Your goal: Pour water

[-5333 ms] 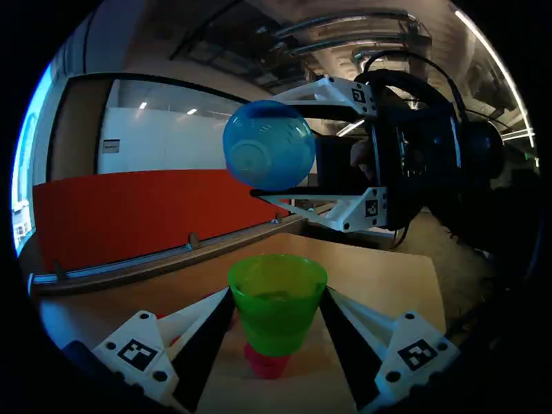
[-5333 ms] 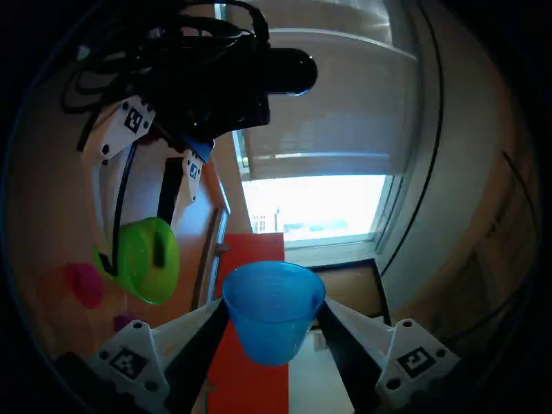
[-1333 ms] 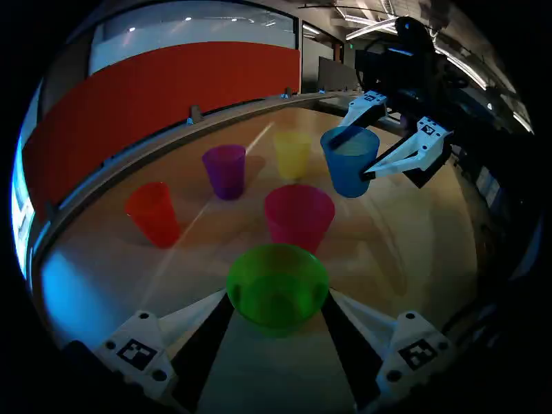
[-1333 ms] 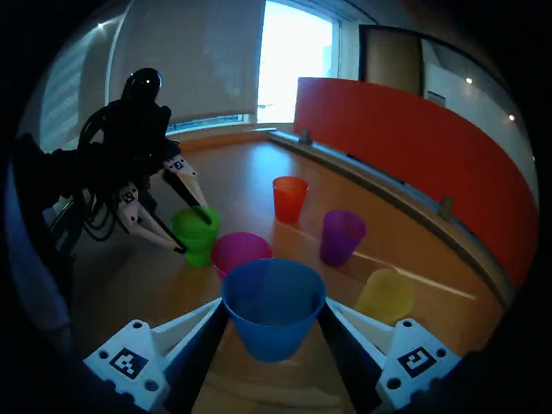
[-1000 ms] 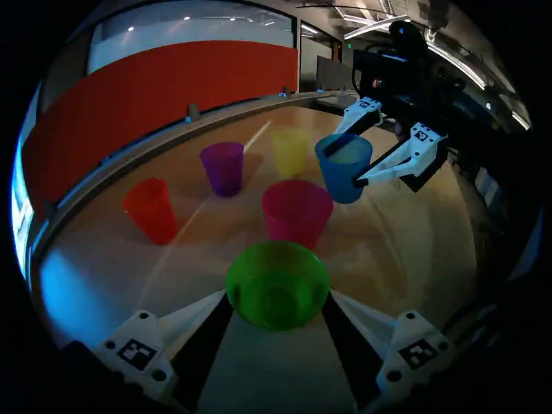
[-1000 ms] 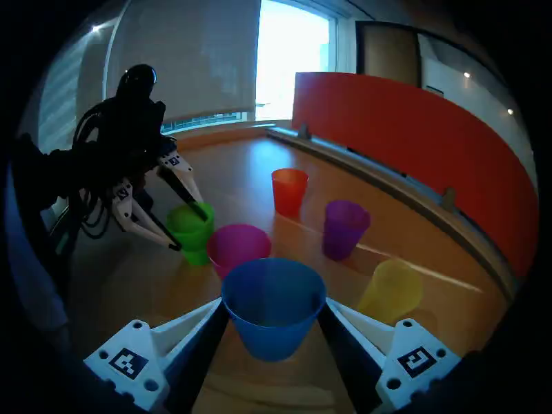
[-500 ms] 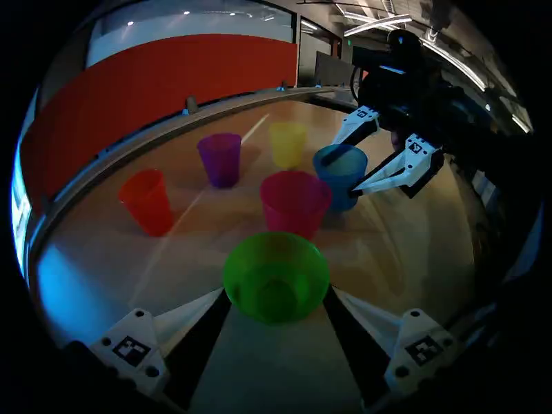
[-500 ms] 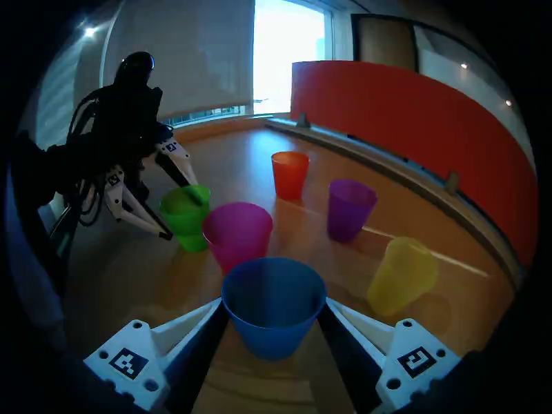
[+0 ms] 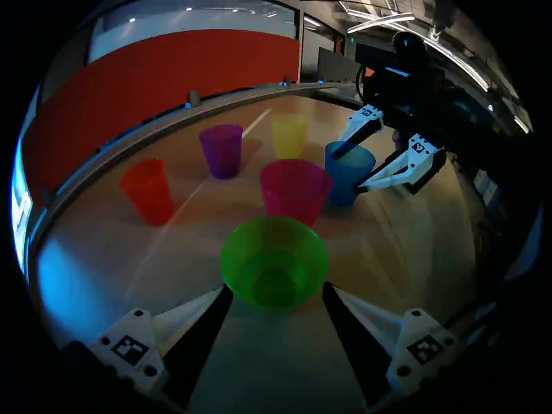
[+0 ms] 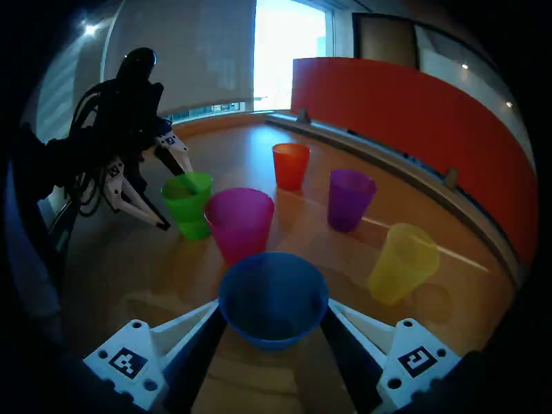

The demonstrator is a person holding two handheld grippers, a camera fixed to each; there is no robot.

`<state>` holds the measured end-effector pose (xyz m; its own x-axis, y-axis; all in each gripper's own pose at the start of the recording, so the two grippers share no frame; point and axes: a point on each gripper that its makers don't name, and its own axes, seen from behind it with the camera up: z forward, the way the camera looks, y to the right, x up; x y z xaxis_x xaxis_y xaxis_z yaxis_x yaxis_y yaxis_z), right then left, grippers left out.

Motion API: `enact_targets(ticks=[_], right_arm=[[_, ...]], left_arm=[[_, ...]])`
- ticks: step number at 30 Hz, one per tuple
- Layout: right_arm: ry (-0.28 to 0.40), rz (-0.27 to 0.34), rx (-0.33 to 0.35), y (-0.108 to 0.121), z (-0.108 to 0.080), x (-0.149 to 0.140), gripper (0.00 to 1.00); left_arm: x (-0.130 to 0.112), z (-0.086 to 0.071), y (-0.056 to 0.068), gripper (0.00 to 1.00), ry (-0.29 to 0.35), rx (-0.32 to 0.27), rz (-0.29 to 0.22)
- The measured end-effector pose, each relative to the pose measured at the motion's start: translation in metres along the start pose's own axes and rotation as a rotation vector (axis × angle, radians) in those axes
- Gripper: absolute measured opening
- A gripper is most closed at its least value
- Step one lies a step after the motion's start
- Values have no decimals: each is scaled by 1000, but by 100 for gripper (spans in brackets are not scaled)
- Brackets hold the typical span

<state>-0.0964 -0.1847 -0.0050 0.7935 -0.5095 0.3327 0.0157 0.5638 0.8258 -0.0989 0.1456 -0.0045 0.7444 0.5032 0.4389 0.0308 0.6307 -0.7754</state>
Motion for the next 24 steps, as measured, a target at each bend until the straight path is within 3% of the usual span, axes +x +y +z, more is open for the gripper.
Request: enact_targets(ticks=[5,15,24], right_arm=[[4,2,0,-4,-4,-3,100],[8,11,-31,-5,-24,-12,100],[42,45,-85,-7,-55,-22,100]], left_arm=[[1,-4,2,97,6,0,-7],[-3,-19,5,97,22,27,-16],[-6,-43,-1,97,64,83,-71]])
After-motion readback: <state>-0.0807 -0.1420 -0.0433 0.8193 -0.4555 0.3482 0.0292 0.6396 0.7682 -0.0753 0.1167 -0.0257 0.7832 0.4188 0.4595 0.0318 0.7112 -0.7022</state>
